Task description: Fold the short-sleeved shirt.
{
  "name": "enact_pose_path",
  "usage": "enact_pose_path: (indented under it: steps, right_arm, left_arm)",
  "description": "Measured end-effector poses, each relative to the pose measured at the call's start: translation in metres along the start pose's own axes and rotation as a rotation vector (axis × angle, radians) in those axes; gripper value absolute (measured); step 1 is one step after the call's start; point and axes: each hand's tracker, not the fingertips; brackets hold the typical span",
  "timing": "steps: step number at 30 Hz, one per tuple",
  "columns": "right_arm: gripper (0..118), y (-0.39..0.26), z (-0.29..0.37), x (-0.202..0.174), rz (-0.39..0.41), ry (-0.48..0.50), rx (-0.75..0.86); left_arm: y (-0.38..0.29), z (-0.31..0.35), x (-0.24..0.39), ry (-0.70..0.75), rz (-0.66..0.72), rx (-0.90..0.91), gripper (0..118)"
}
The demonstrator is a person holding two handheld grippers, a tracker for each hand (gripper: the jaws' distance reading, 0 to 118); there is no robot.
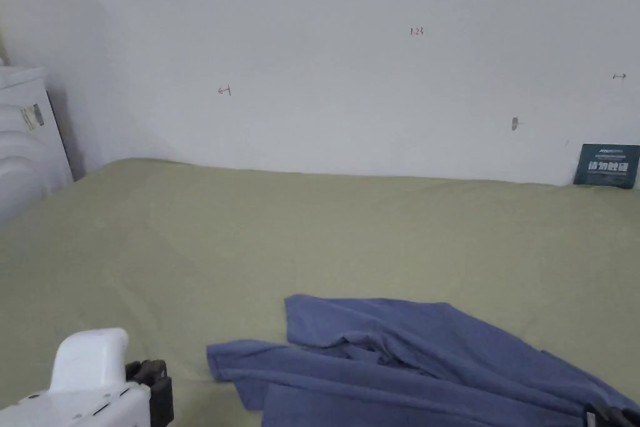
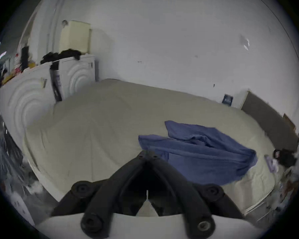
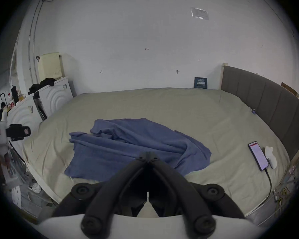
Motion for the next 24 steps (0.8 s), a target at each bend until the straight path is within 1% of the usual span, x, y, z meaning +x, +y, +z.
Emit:
enact_pose_path:
  steps: [3, 4, 5, 6, 7, 8, 9, 10, 13, 15, 17, 18, 19, 20, 21, 22, 23, 24]
  right_arm:
    - [2, 0.005, -0.006, 0.012, -0.006, -0.026, 0.004]
    - [2, 0.006, -0.008, 0.018, -0.012, -0.035, 0.003]
    - [2, 0.007, -0.009, 0.022, -0.017, -0.041, 0.001]
    - [2, 0.007, -0.011, 0.028, -0.019, -0.047, -0.006]
    - [2, 0.008, -0.014, 0.034, -0.023, -0.052, -0.018]
    - [2, 0.008, -0.015, 0.039, -0.026, -0.054, -0.028]
    - [2, 0.008, -0.016, 0.045, -0.031, -0.059, -0.034]
    - [2, 0.008, -0.018, 0.050, -0.031, -0.068, -0.042]
    - [3, 0.009, -0.022, 0.061, -0.020, -0.105, -0.054]
    - [3, 0.010, -0.027, 0.069, -0.011, -0.113, -0.061]
    - [3, 0.011, -0.033, 0.076, 0.002, -0.128, -0.070]
    - [3, 0.011, -0.036, 0.081, 0.009, -0.135, -0.074]
    - [3, 0.012, -0.040, 0.086, 0.009, -0.136, -0.078]
    - [3, 0.012, -0.045, 0.093, 0.000, -0.134, -0.088]
    - [3, 0.013, -0.052, 0.101, -0.025, -0.128, -0.115]
    - [3, 0.014, -0.062, 0.110, -0.051, -0.133, -0.154]
    - [3, 0.016, -0.071, 0.117, -0.063, -0.130, -0.190]
    - [4, 0.018, -0.086, 0.127, -0.085, -0.118, -0.240]
  left_arm:
    - [0.017, -0.060, 0.000, 0.006, -0.168, -0.023, 0]
    - [0.022, -0.085, -0.003, -0.034, -0.204, -0.062, 0]
    - [0.026, -0.104, -0.007, -0.082, -0.196, -0.085, 0]
    - [0.027, -0.131, -0.013, -0.143, -0.176, -0.122, 19]
    - [0.030, -0.156, -0.021, -0.218, -0.141, -0.175, 46]
    - [0.030, -0.178, -0.026, -0.265, -0.113, -0.220, 86]
    - [0.029, -0.197, -0.028, -0.273, -0.117, -0.283, 118]
    - [0.026, -0.200, -0.022, -0.280, -0.142, -0.279, 118]
    - [0.026, -0.232, -0.018, -0.191, -0.233, -0.322, 118]
    - [0.023, -0.241, -0.007, -0.200, -0.239, -0.336, 118]
    - [0.019, -0.255, -0.004, -0.162, -0.247, -0.349, 116]
    - [0.018, -0.261, -0.002, -0.157, -0.248, -0.367, 105]
    - [0.016, -0.263, -0.001, -0.164, -0.245, -0.384, 81]
    - [0.014, -0.264, 0.000, -0.171, -0.243, -0.399, 36]
    - [0.010, -0.263, 0.004, -0.154, -0.258, -0.417, 1]
    - [0.007, -0.261, 0.007, -0.125, -0.294, -0.412, 0]
    - [0.005, -0.254, 0.009, -0.149, -0.293, -0.365, 0]
    - [0.005, -0.250, 0.010, -0.181, -0.287, -0.374, 0]
